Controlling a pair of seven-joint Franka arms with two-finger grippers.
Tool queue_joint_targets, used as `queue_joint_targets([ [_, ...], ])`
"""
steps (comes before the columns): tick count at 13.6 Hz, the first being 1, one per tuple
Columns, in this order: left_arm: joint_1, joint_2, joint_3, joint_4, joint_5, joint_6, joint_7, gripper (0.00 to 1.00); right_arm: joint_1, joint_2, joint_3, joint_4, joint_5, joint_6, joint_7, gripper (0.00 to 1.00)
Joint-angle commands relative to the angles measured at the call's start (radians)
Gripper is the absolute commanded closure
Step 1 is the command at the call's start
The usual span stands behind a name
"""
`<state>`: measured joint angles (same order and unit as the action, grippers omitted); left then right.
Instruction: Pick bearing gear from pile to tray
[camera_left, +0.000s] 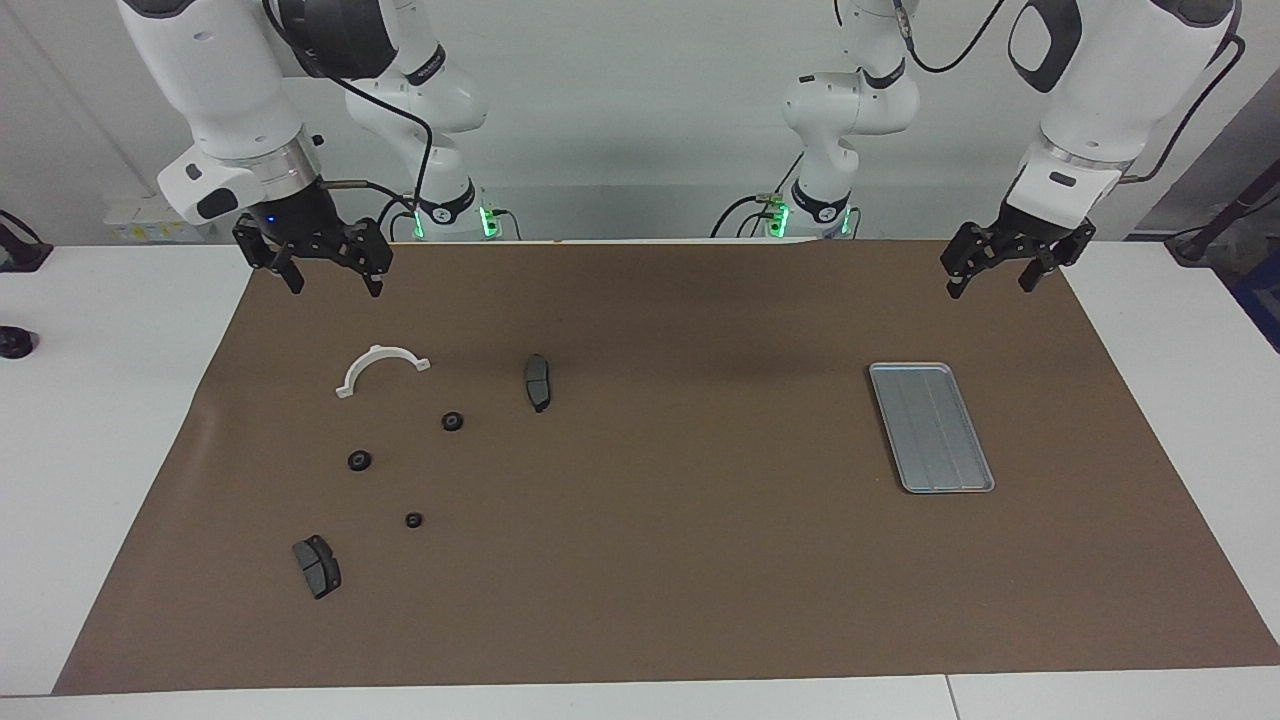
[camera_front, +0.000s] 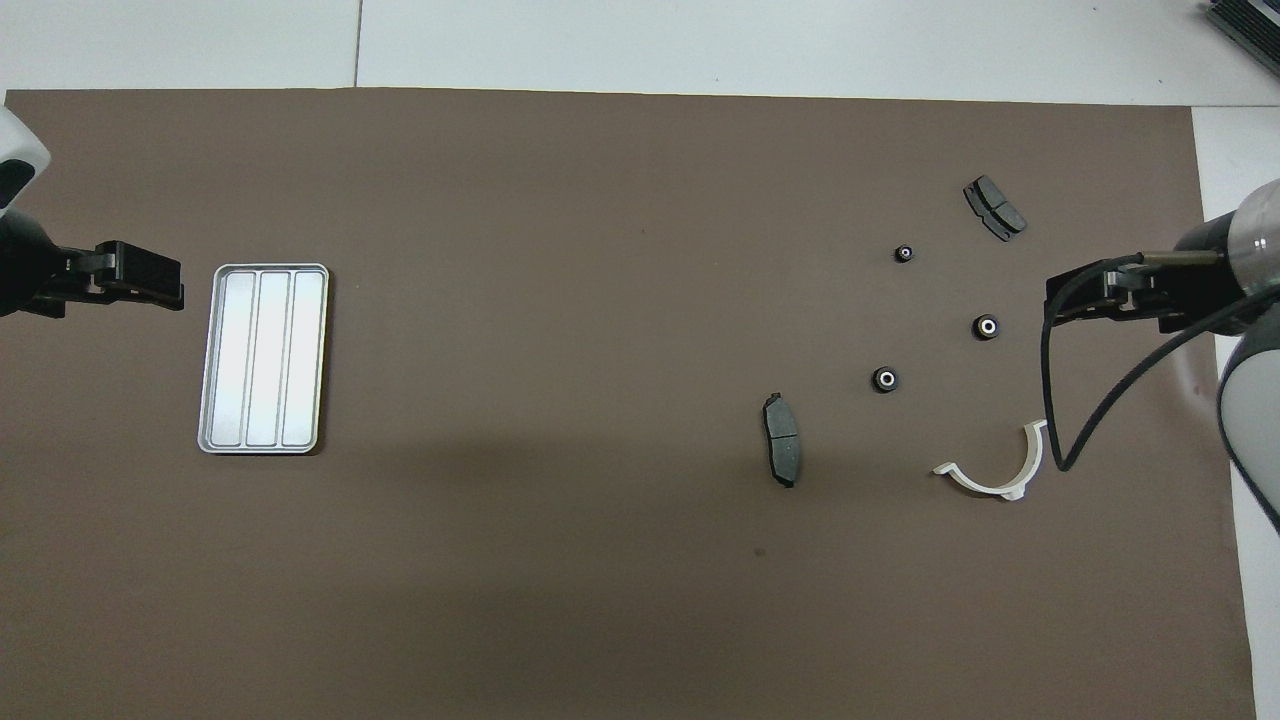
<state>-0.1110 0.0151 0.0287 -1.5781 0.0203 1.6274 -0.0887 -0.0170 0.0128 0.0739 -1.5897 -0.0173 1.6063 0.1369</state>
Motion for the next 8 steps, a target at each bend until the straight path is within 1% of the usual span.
queue_joint_targets([
  [1,0.002,-0.027,-0.001,-0.034,0.013,0.014,0.004,0.00,-0.001,-0.024,0.003,-0.029,0.005,0.018,0.023,0.00],
  [4,0.002,-0.027,-0.001,-0.034,0.013,0.015,0.004,0.00,-0.001,-0.022,0.003,-0.027,0.004,0.012,0.021,0.00],
  [8,0.002,-0.027,0.000,-0.034,0.013,0.014,0.004,0.00,-0.004,-0.025,0.004,-0.041,0.005,0.038,0.027,0.00],
])
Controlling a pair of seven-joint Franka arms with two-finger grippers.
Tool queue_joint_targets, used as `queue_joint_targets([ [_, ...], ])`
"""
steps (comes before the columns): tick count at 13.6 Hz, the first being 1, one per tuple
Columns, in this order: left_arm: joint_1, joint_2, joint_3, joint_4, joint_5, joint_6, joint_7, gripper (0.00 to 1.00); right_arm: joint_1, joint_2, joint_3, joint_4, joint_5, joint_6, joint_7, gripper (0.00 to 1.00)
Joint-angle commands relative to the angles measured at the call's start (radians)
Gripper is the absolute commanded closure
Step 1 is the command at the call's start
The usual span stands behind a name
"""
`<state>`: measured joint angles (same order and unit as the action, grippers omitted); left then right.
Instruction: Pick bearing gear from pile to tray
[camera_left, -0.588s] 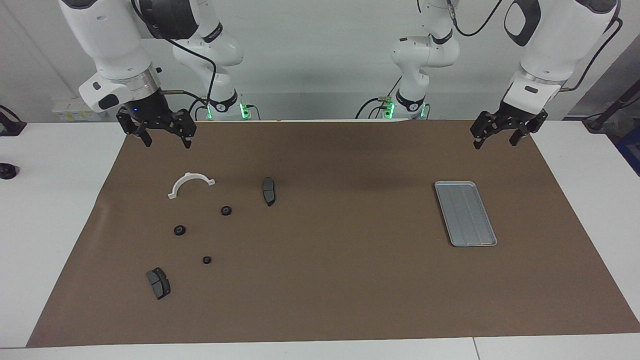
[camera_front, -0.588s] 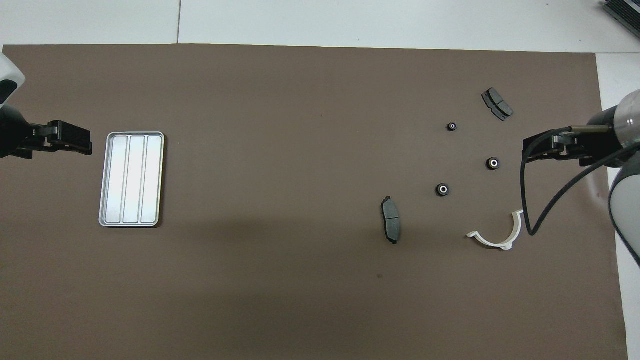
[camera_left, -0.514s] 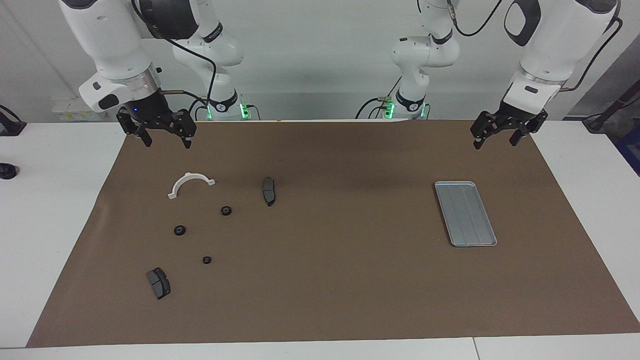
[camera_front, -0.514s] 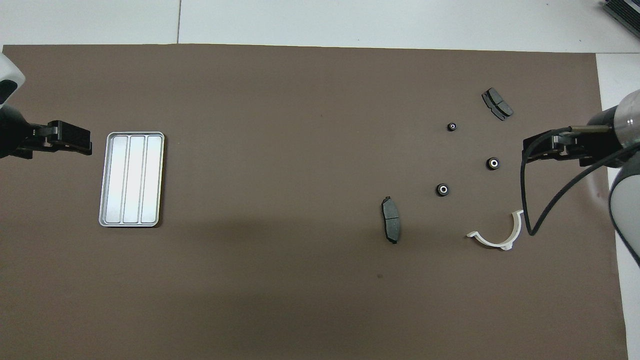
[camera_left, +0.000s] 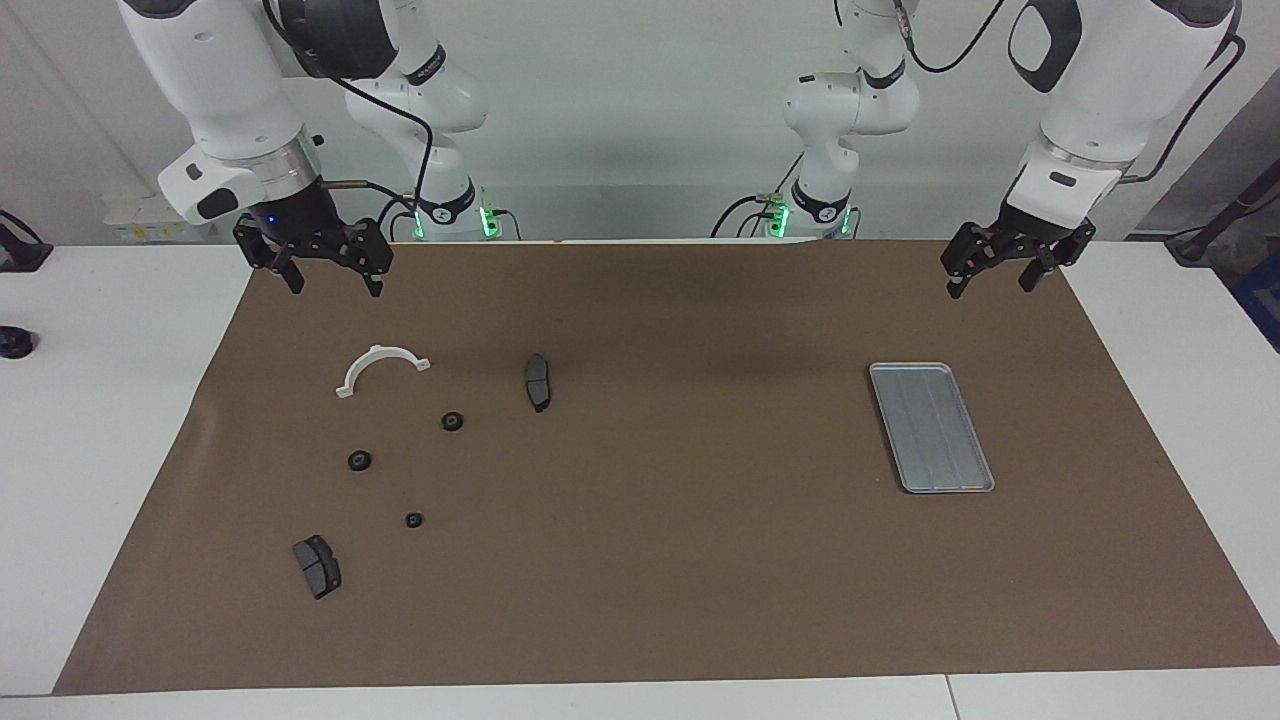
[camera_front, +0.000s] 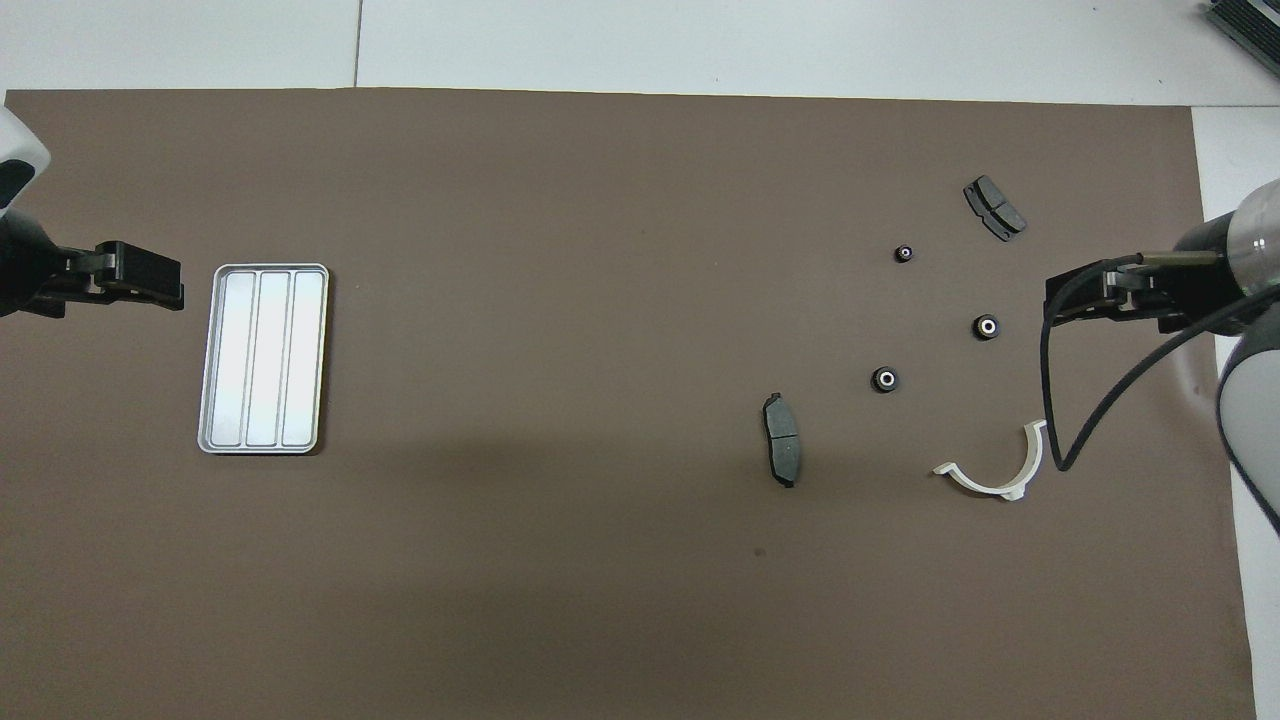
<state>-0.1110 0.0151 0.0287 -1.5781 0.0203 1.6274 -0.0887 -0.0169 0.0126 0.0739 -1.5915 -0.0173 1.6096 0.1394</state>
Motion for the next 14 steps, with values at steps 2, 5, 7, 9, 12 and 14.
queue_joint_targets([
  [2,0.004,-0.027,-0.001,-0.034,0.013,0.014,0.004,0.00,-0.003,-0.025,0.004,-0.057,0.004,0.050,0.022,0.00],
  [5,0.004,-0.027,-0.001,-0.034,0.013,0.014,0.004,0.00,-0.002,-0.023,0.004,-0.116,0.004,0.119,0.022,0.00],
  [7,0.004,-0.027,-0.001,-0.034,0.013,0.014,0.004,0.00,0.003,-0.019,0.006,-0.166,0.004,0.177,0.022,0.00],
  [9,0.004,-0.027,-0.001,-0.034,0.013,0.014,0.004,0.00,0.009,-0.020,0.006,-0.250,0.004,0.264,0.022,0.00],
  [12,0.004,-0.027,-0.001,-0.034,0.013,0.014,0.004,0.00,0.012,-0.008,0.007,-0.343,0.004,0.378,0.023,0.00],
  [14,0.002,-0.027,-0.001,-0.034,0.013,0.014,0.004,0.00,0.032,0.016,0.006,-0.386,0.004,0.435,0.025,0.00],
])
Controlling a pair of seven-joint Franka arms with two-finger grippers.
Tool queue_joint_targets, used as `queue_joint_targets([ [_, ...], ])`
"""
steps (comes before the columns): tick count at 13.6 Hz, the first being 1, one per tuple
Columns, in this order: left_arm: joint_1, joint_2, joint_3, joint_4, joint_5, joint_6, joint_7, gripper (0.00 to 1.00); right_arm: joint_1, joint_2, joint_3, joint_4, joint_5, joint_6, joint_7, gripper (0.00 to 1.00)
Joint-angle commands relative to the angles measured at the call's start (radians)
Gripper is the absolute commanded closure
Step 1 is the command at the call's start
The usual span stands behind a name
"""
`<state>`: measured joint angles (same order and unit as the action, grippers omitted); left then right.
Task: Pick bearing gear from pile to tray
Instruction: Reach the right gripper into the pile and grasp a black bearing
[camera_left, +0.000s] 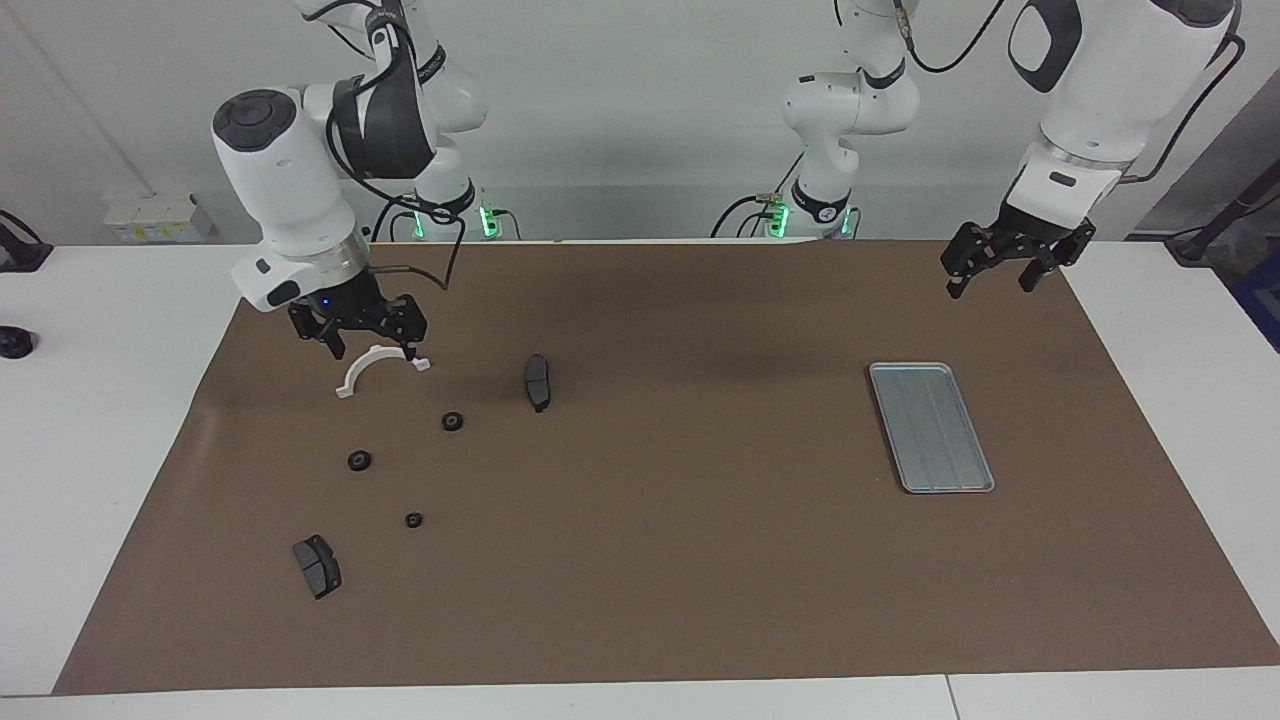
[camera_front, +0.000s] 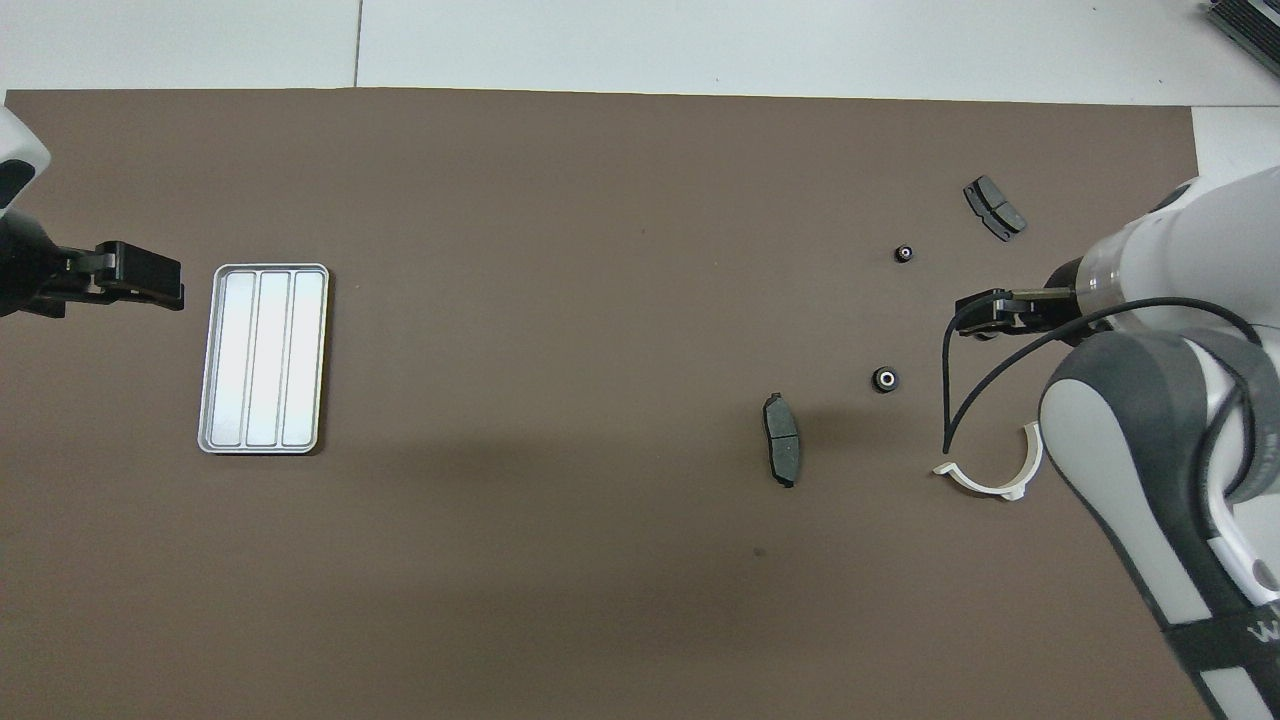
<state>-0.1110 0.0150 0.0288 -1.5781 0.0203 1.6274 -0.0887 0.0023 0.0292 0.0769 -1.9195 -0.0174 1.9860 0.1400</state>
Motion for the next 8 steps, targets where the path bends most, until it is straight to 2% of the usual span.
queue_joint_targets([
  [1,0.004,-0.027,0.000,-0.034,0.013,0.014,0.004,0.00,0.016,0.018,0.003,-0.074,0.004,0.085,0.026,0.00],
  [8,0.004,-0.027,-0.001,-0.034,0.013,0.014,0.004,0.00,0.062,0.124,0.001,-0.180,0.001,0.299,0.029,0.00],
])
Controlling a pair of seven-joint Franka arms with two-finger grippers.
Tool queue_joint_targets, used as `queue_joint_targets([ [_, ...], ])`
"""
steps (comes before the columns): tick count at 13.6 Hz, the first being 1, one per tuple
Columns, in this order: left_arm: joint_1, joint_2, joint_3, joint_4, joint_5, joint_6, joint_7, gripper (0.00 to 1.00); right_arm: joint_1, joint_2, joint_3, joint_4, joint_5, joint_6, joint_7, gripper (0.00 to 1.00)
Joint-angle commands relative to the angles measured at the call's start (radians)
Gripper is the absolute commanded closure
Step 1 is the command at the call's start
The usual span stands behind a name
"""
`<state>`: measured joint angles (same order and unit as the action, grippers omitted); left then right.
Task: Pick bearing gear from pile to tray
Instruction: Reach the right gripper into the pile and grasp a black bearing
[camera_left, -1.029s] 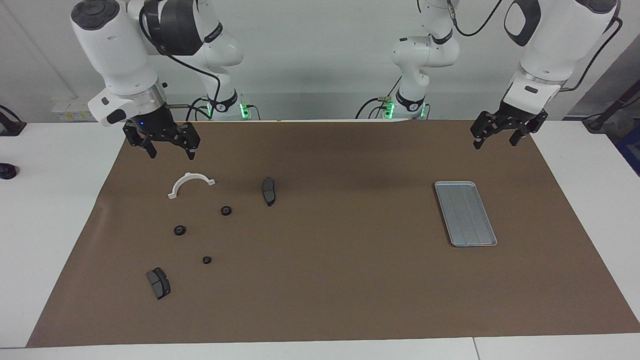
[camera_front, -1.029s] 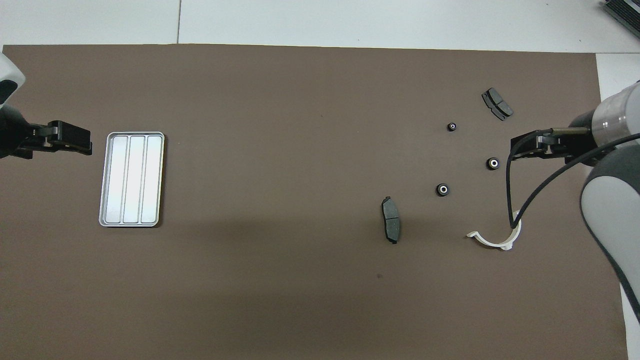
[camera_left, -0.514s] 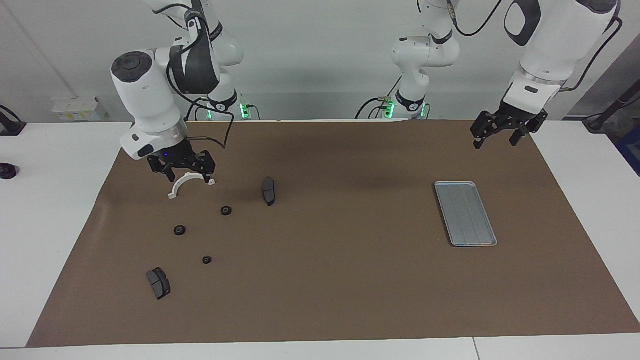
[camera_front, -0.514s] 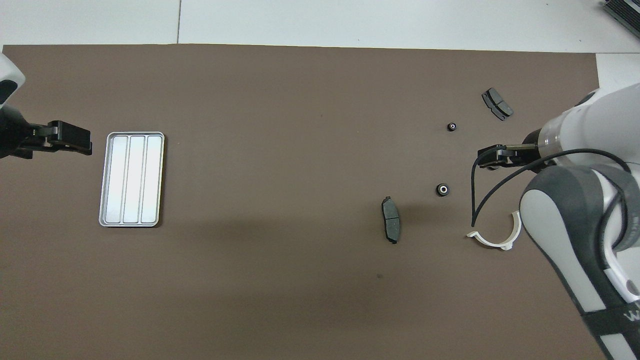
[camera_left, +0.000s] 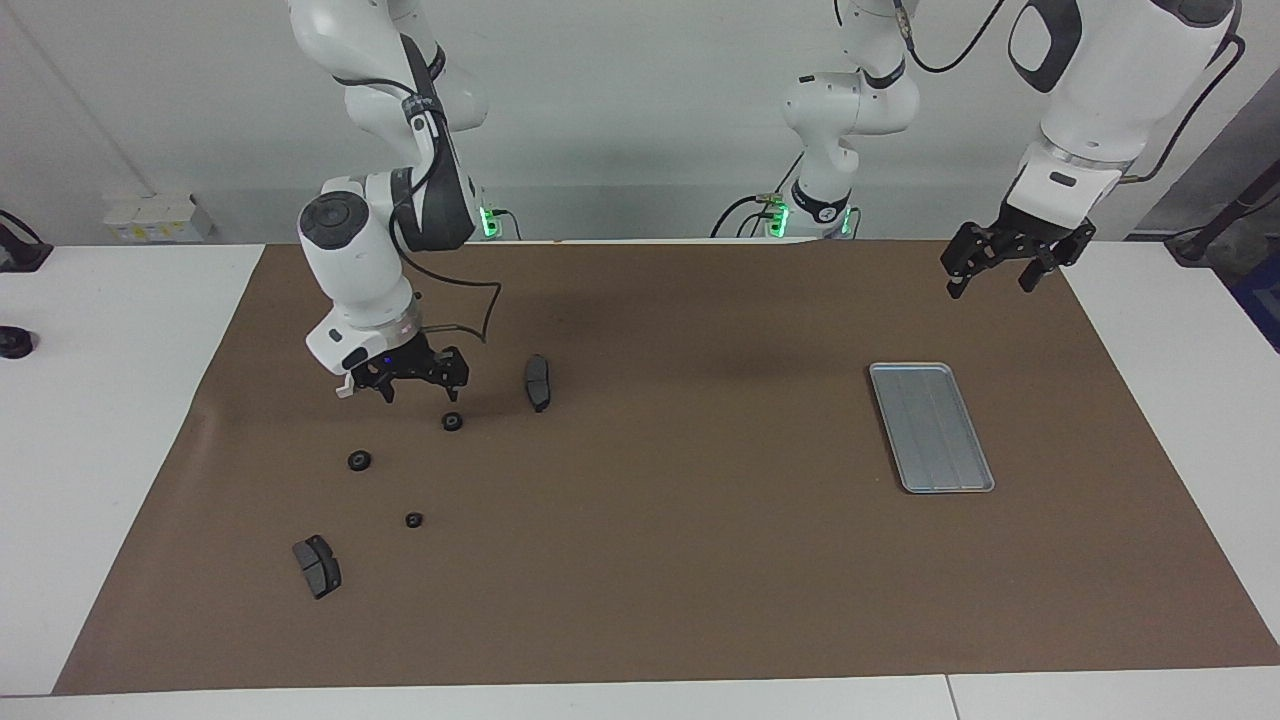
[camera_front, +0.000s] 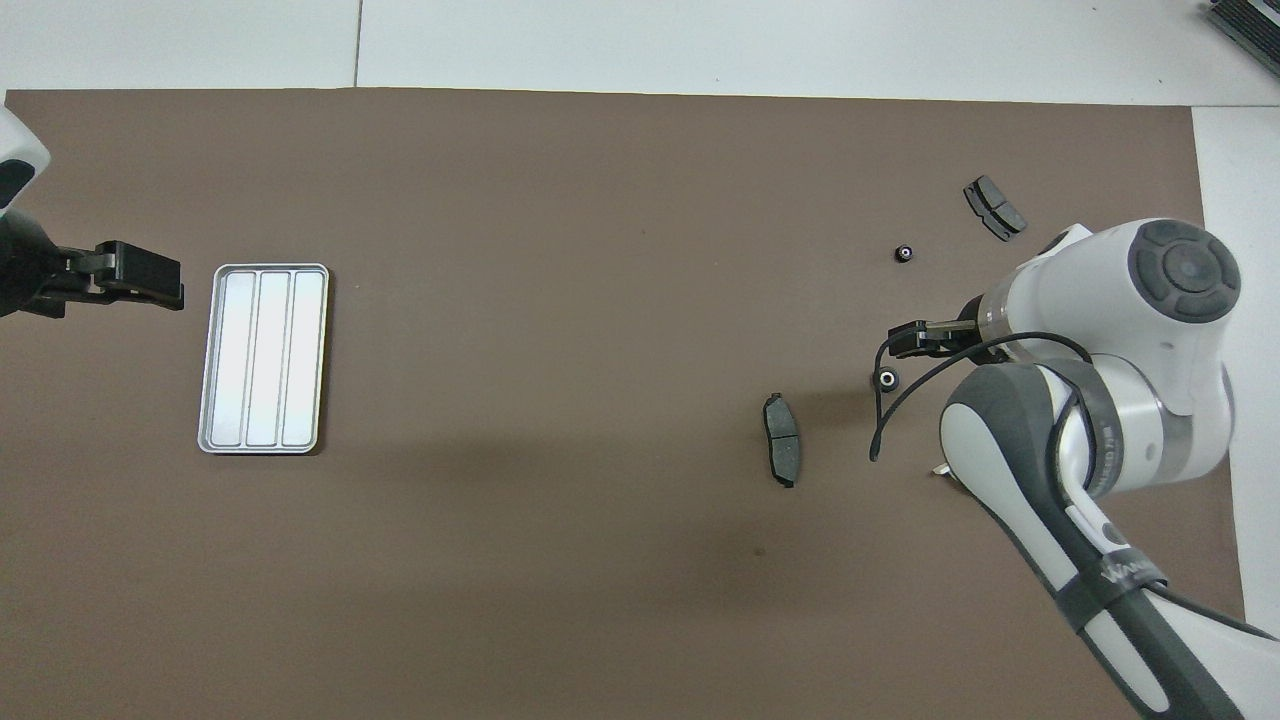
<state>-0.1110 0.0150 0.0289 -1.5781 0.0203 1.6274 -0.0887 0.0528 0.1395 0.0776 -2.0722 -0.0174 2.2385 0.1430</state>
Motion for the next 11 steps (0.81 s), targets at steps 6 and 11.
queue_joint_targets([
  [6,0.002,-0.027,-0.001,-0.034,0.013,0.014,0.004,0.00,0.012,0.057,0.002,-0.121,-0.026,0.210,0.043,0.07],
  [11,0.002,-0.027,-0.001,-0.034,0.013,0.014,0.004,0.00,0.015,0.054,0.002,-0.169,-0.026,0.253,0.063,0.18],
])
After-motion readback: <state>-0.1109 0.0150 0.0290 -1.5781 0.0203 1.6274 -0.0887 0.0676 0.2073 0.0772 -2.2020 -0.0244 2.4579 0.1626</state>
